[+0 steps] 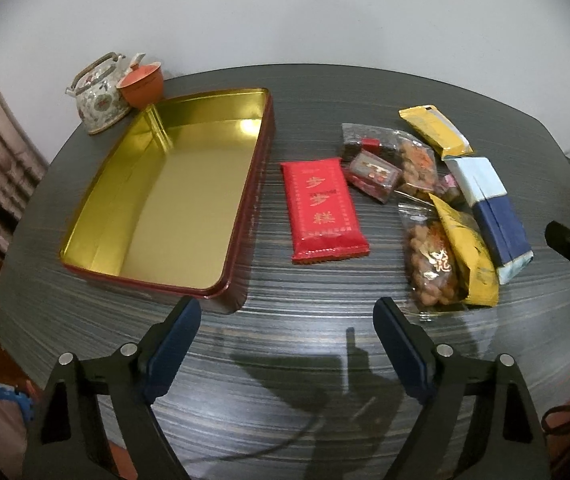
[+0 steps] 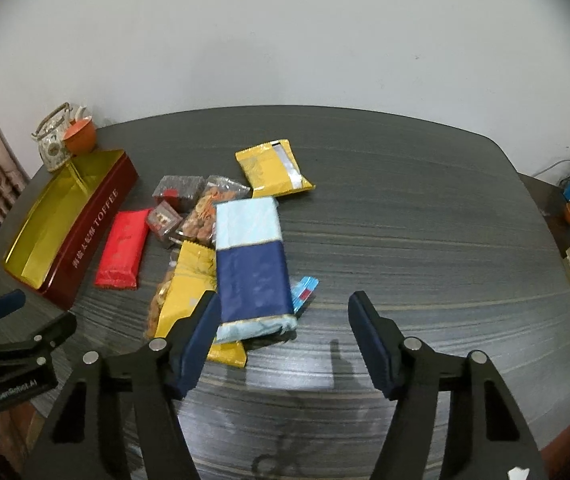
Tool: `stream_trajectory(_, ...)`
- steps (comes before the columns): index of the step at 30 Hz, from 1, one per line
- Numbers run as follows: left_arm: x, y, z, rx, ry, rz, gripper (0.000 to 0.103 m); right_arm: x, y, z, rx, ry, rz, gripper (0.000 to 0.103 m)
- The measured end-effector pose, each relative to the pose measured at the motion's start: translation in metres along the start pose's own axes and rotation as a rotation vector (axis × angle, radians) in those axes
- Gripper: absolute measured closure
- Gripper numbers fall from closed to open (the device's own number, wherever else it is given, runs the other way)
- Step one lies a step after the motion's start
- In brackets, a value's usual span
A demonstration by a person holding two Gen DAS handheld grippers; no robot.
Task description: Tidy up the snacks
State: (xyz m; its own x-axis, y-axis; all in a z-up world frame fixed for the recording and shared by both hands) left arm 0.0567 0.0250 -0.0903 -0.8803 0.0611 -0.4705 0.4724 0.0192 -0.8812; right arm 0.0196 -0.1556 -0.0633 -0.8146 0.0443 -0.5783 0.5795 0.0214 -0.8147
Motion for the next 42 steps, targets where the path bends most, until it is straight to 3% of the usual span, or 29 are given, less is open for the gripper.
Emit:
stream_trajectory(8,-0.01,0.003,0.0,0.026,0.005,0.004,0.015,-0.007,0.038,-0.023,-0.006,-0.119,-0.059,0.04)
stream_trajectory(17,-0.02,0.009,0.006,0.038,0.018,-0.006,0.015,-0.016,0.071,-0.024,-0.001,-0.124,-0.094,0.041)
stream_trajectory(20,-0.024,0.011,0.006,0.034,0.018,-0.007,0.015,-0.016,0.082,-0.024,-0.034,-0.105,-0.117,0.05)
stream_trajectory(26,-0.032,0.019,0.011,0.027,0.012,-0.022,0.015,-0.016,0.083,-0.018,-0.055,-0.074,-0.101,0.056)
stream_trajectory(30,-0.037,0.023,0.019,0.034,0.016,-0.034,0.016,-0.021,0.074,0.006,-0.032,-0.054,-0.068,0.056)
stream_trajectory(42,-0.053,0.047,0.038,0.078,0.0,-0.107,0.018,-0.01,0.092,0.141,0.191,0.098,-0.058,0.056)
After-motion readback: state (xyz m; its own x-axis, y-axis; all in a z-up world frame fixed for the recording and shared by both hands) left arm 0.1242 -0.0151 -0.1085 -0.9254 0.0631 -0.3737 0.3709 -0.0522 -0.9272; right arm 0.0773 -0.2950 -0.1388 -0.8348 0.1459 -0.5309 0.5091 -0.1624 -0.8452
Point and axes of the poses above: each gripper's, at about its wrist camera, not at the fingertips, and y roughly the way its jaws point, z to its right, x to its underside, the point moved 9 cm from there along y, roughly the way its jaws point, and after that the axes turned 2 degrees about -z, right-handed, at the moved point
